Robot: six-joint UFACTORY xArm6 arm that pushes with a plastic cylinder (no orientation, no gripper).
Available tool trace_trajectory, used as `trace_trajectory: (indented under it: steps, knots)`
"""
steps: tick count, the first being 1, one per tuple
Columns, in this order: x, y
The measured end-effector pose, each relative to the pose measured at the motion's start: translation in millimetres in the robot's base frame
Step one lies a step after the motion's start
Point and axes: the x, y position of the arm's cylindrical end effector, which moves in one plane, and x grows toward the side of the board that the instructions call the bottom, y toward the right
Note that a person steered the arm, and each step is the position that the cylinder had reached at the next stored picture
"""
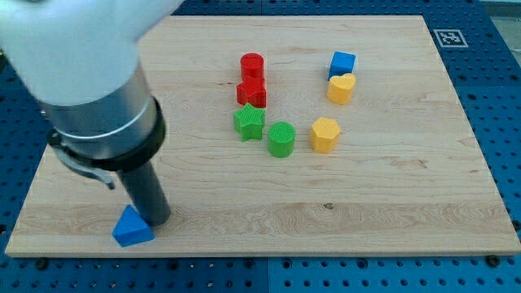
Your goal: Push the blue triangle to the bottom left
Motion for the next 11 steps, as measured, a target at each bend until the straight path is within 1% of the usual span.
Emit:
trace_trajectory:
  steps: [1, 3, 4, 5, 6, 8, 9, 10, 11]
  knots:
    - [0, -14]
    - [0, 17]
    - [13, 44]
    - [33, 49]
    - [34, 44]
    - [34, -4]
    - [34, -56]
    - [34, -73]
    - [34, -73]
